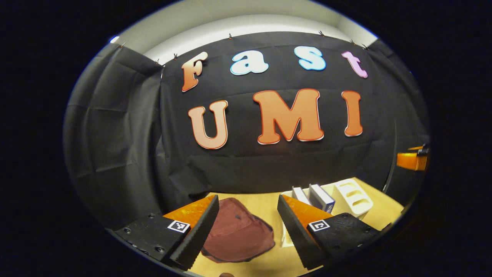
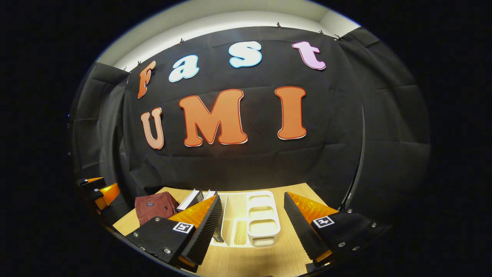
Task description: Open the schoolbag, grab two books from the bookshelf and put them into the schoolbag.
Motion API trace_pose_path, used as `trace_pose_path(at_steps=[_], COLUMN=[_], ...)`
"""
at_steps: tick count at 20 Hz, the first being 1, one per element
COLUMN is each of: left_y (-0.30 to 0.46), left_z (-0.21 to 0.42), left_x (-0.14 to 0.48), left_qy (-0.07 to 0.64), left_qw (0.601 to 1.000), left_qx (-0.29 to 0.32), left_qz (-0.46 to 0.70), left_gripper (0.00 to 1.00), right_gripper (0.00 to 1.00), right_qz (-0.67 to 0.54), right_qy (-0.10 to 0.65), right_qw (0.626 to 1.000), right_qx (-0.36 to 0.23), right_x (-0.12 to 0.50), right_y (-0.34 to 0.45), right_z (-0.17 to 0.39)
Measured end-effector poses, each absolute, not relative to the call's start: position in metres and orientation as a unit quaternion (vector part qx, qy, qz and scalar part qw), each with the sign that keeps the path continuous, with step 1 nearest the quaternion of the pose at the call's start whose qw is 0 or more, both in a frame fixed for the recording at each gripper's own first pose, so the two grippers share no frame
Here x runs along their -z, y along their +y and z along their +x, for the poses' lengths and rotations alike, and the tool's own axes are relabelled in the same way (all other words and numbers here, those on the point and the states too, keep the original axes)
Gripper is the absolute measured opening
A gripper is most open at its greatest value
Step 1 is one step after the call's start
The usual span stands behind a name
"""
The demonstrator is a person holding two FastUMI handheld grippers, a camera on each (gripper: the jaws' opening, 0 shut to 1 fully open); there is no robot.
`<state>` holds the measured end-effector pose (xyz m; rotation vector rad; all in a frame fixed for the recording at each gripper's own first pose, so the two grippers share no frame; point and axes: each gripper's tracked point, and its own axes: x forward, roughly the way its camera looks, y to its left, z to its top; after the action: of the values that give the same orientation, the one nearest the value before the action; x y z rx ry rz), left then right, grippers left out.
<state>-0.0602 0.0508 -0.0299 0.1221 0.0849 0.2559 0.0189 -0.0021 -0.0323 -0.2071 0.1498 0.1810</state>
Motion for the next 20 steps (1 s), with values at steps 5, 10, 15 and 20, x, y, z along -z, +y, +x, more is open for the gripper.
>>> trace_pose_path(at_steps=[5, 10, 15, 20], left_y=[0.056, 0.044, 0.036, 0.049], left_z=[-0.057, -0.042, -0.025, -0.010], left_x=[0.094, 0.169, 0.265, 0.340], left_qy=[0.108, 0.169, 0.253, 0.315], left_qw=[0.977, 0.962, 0.930, 0.900], left_qx=[-0.108, -0.081, -0.038, -0.017], left_qz=[0.151, 0.199, 0.263, 0.300], left_gripper=[0.96, 0.96, 0.96, 0.98], right_gripper=[0.96, 0.97, 0.97, 0.97], right_qz=[-0.115, -0.128, -0.141, -0.136], right_qy=[0.102, 0.118, 0.147, 0.160], right_qw=[0.985, 0.983, 0.978, 0.978], right_qx=[-0.073, -0.054, -0.035, -0.006], right_x=[0.050, 0.060, 0.073, 0.078], right_y=[-0.018, -0.031, -0.043, -0.059], right_z=[0.024, 0.027, 0.027, 0.025])
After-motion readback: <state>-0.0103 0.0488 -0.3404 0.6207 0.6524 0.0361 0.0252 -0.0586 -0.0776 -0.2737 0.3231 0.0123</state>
